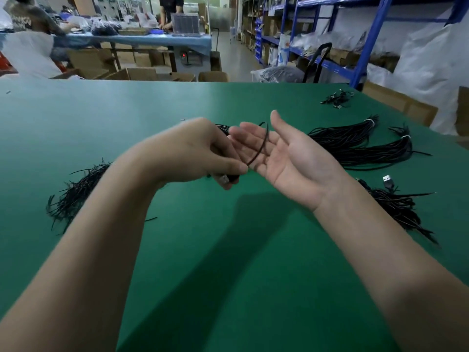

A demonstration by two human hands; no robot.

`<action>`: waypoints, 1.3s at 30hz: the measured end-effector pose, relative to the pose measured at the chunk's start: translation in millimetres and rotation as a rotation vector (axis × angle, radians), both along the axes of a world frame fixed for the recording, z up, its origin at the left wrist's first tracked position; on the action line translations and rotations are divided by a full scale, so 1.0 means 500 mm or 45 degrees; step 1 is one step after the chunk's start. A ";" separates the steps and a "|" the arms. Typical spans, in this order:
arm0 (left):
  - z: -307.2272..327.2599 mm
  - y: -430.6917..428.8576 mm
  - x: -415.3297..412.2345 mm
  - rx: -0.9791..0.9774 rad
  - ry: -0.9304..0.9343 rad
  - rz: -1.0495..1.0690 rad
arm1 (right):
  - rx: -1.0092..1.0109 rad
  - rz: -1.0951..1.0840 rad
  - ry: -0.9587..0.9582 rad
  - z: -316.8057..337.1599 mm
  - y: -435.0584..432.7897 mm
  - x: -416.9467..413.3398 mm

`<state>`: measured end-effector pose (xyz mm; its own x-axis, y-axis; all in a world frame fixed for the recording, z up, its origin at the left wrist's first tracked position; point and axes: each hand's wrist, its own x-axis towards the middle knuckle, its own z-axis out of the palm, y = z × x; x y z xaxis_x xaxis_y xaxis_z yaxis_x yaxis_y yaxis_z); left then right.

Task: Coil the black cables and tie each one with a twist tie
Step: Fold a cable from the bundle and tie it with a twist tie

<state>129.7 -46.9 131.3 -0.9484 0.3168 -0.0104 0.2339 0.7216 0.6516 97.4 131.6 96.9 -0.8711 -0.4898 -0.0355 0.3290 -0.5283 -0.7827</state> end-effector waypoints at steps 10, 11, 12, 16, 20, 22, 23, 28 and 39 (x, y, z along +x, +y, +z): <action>-0.037 0.010 -0.027 0.092 0.338 0.038 | 0.023 -0.079 -0.100 0.034 0.043 0.026; -0.041 0.016 -0.030 0.099 0.470 0.043 | 0.063 0.007 -0.073 0.037 0.043 0.032; -0.045 0.025 -0.030 0.075 0.586 0.000 | 0.108 0.086 -0.044 0.039 0.040 0.038; -0.061 0.048 -0.028 0.059 0.716 -0.153 | 0.226 0.215 0.047 0.038 0.031 0.055; -0.045 0.019 -0.023 0.149 0.559 -0.126 | 0.461 0.381 0.230 0.036 0.044 0.055; -0.026 0.001 -0.014 0.175 0.548 -0.143 | 0.646 0.470 0.373 0.030 0.049 0.056; -0.015 -0.006 -0.008 0.181 0.547 -0.155 | 0.720 0.500 0.431 0.028 0.051 0.056; 0.019 -0.016 0.015 0.074 0.613 -0.156 | 0.872 0.582 0.567 0.034 0.072 0.051; -0.006 0.038 0.007 0.525 0.660 -0.140 | 0.224 0.604 0.529 0.094 0.100 0.066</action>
<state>133.4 -27.8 128.2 -0.7604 0.2922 0.5800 0.6484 0.3921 0.6525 130.2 181.7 143.8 -0.5202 -0.8420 0.1426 0.1464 -0.2525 -0.9565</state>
